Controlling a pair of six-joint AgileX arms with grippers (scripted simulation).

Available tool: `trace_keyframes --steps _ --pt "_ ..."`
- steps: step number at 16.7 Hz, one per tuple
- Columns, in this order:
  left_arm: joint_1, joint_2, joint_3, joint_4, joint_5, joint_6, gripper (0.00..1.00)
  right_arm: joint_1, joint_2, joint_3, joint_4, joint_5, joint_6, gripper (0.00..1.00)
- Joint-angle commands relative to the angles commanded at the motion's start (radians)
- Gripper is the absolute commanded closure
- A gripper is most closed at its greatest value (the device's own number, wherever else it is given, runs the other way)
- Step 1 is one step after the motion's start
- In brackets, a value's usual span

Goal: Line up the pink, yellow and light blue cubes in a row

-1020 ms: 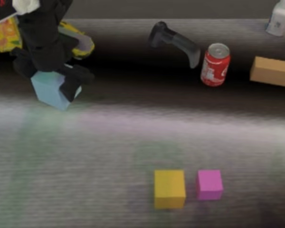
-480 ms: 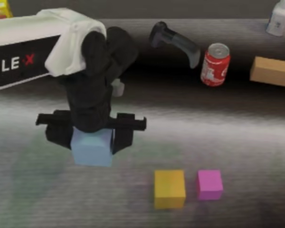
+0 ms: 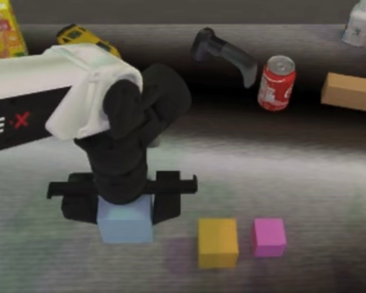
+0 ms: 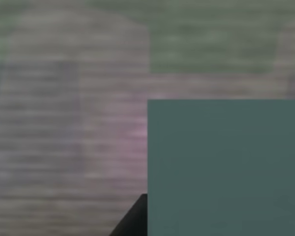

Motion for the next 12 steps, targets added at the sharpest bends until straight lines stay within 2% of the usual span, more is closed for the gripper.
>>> trace_keyframes --steps 4,12 --pt "0.006 0.010 -0.009 0.014 0.000 0.003 1.00 0.000 0.000 0.000 0.000 0.000 0.000 0.00" --pt "0.008 0.106 -0.164 0.271 0.000 0.010 1.00 0.000 0.000 0.000 0.000 0.000 0.000 0.00"
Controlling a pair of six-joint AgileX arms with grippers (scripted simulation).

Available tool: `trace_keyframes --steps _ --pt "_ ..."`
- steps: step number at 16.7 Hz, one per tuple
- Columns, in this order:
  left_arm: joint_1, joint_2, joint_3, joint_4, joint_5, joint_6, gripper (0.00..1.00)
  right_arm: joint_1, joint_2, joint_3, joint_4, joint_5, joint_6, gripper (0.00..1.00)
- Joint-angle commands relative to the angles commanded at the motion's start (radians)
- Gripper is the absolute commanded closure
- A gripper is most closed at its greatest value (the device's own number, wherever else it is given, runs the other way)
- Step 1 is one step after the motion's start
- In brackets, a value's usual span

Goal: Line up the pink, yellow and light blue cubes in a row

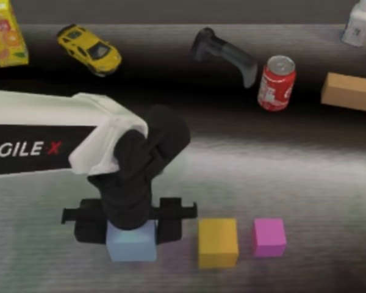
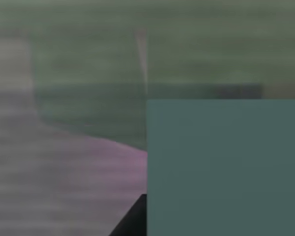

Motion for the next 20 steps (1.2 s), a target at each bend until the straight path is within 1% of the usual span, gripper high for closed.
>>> trace_keyframes --steps 4,17,18,20 --pt "0.000 0.003 -0.004 0.005 0.000 0.000 1.00 0.000 0.000 0.000 0.000 0.000 0.000 0.00" --pt "0.000 0.003 -0.004 0.005 0.000 0.000 0.02 0.000 0.000 0.000 0.000 0.000 0.000 0.00" --pt "0.000 0.003 -0.004 0.005 0.000 0.000 0.00 0.000 0.000 0.000 0.000 0.000 0.000 0.00" --pt "0.000 0.003 -0.004 0.005 0.000 0.000 0.00 0.000 0.000 0.000 0.000 0.000 0.000 0.00"
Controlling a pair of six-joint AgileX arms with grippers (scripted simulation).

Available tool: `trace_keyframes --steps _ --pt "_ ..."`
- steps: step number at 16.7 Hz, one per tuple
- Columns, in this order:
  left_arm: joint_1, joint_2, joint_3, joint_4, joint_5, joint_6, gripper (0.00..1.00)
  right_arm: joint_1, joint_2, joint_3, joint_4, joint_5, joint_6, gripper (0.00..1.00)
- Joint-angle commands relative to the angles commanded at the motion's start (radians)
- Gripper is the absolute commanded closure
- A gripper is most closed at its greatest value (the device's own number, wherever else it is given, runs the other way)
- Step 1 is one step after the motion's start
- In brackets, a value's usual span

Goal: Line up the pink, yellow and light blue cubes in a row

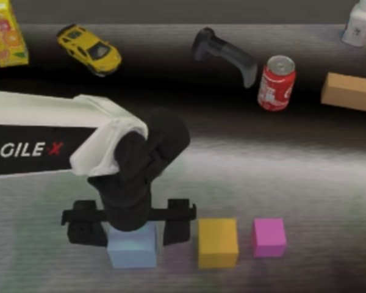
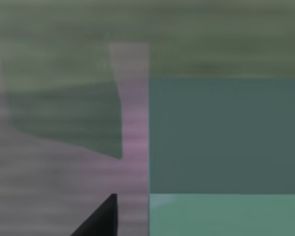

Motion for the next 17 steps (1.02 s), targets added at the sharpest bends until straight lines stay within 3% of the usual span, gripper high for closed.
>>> trace_keyframes --steps 8,14,17 --pt "0.000 -0.006 0.015 -0.017 0.000 -0.002 0.00 0.000 0.000 0.000 0.000 0.000 0.000 0.00" --pt "0.011 -0.084 0.147 -0.242 0.000 -0.005 0.00 0.000 0.000 0.000 0.000 0.000 0.000 0.00" --pt "0.016 -0.106 0.173 -0.278 0.000 -0.005 0.00 0.000 0.000 0.000 0.000 0.000 0.000 0.00"
